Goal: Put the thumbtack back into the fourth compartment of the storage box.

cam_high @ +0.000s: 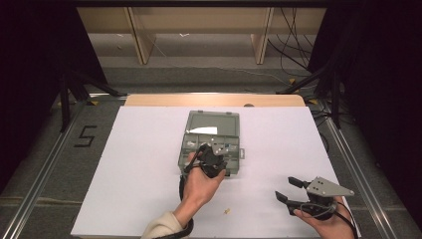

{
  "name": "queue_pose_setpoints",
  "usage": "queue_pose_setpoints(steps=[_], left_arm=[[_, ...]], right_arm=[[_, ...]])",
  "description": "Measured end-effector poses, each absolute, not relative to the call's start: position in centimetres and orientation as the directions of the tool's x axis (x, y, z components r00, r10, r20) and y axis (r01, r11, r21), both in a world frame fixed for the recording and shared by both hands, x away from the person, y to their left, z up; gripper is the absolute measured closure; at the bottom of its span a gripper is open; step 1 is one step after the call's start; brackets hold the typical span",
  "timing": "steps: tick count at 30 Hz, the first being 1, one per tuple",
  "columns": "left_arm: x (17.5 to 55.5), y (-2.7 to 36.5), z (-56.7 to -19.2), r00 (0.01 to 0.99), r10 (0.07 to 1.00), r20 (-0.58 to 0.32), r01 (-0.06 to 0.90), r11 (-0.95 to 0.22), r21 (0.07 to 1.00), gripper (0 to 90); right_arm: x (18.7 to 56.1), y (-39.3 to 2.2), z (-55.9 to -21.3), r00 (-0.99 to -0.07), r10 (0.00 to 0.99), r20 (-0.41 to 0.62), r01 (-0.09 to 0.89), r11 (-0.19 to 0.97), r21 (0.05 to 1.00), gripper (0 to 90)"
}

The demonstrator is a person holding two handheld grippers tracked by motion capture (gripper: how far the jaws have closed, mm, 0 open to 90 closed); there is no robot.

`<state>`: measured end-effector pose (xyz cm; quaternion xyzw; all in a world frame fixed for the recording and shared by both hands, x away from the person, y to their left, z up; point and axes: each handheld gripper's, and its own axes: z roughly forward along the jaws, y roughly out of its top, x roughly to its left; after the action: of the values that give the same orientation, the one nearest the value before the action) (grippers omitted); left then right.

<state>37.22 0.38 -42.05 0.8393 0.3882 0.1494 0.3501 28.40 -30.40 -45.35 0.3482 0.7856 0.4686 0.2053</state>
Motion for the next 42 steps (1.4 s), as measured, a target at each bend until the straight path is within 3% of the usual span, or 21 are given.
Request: queue_pose_setpoints(steps=[10,23,42], left_arm=[[39.9,-0.7,-41.8,0.652,0.758,0.025,0.525,-0.475,0.706,83.5],[43.2,-3.3,-42.2,0.648,0.761,0.019,0.523,-0.464,0.715,83.5],[45.0,-4.2,-43.1,0.638,0.769,0.041,0.521,-0.471,0.712,83.4]], right_arm=[[28.4,-30.6,-45.3,-0.672,0.74,0.012,0.371,0.323,0.871,32.3],[28.6,-30.9,-45.5,-0.668,0.744,0.025,0.382,0.314,0.869,32.6],[28.6,-30.8,-45.5,-0.674,0.738,0.046,0.382,0.295,0.876,32.7]])
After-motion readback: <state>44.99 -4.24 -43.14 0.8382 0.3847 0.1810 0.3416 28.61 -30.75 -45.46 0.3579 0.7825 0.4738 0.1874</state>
